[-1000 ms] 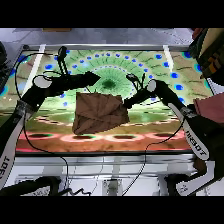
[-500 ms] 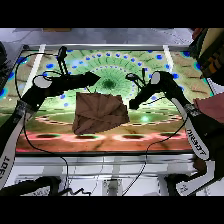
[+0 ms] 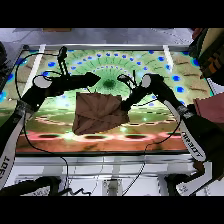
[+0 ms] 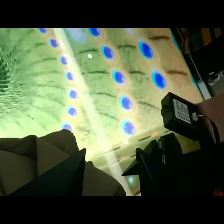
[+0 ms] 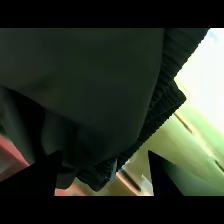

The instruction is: Fold the clothes and pants, and hang the long-sleeved shirts on hangers.

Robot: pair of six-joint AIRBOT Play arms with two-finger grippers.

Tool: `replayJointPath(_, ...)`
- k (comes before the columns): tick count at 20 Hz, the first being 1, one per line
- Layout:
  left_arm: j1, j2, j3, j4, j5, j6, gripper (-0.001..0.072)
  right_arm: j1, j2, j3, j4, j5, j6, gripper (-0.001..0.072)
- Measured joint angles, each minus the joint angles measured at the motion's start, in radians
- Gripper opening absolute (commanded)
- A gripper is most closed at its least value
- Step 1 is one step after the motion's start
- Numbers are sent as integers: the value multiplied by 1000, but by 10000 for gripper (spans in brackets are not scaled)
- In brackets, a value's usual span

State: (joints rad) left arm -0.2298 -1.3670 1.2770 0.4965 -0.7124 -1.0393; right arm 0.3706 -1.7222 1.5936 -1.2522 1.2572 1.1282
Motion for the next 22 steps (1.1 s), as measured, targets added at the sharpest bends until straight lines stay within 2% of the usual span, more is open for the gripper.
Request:
replayJointPath(7,0,-1,0,15,-2,0,341,-38,-76,1,15,-112,226,620)
replayJointPath(11,0,-2,0,42,-6,0,341,-153,-114,1,172,-110,292,622)
replayJointPath(14,0,-2,0,49,-7,0,341,-230,-160,1,332,-68,309,628)
replayJointPath(18,0,-2,0,54,-7,0,341,-238,-249,0,460,6,314,621)
replayJointPath(21,0,-2,0,55,-7,0,341,-191,-310,0,578,29,256,620)
replayJointPath(22,0,-2,0,55,-8,0,341,-171,-325,0,620,28,235,550)
